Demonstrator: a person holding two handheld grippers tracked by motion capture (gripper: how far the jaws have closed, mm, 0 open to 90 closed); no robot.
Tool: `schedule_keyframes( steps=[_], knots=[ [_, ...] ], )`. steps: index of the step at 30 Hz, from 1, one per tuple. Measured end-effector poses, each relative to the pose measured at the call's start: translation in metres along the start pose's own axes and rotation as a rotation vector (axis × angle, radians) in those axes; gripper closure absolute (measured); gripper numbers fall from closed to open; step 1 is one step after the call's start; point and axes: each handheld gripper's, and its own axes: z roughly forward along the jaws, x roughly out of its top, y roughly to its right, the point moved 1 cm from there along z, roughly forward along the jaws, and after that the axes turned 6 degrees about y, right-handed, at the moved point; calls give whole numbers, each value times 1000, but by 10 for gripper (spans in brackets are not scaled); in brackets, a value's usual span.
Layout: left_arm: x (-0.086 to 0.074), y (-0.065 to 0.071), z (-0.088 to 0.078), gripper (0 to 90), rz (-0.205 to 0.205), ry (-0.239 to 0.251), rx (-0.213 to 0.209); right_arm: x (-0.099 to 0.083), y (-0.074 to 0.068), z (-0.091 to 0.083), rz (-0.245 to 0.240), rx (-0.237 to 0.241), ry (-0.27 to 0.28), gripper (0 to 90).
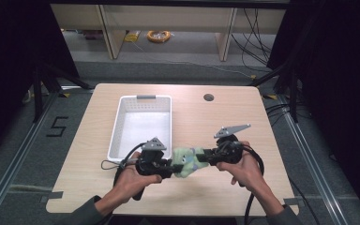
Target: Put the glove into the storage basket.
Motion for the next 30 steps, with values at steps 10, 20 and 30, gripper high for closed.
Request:
schedule_keyframes(
  steps=[10,20,30],
  knots=[
    [17,-45,-35,718,-69,23,62,56,-2,40,-4,60,-8,728],
    [14,-88,-55,718,-131,11,122,90,-5,89,-13,60,-55,729],
    [-1,-127,-58,716,-211,-18,163,101,-3,140,21,59,-104,729]
  ],
)
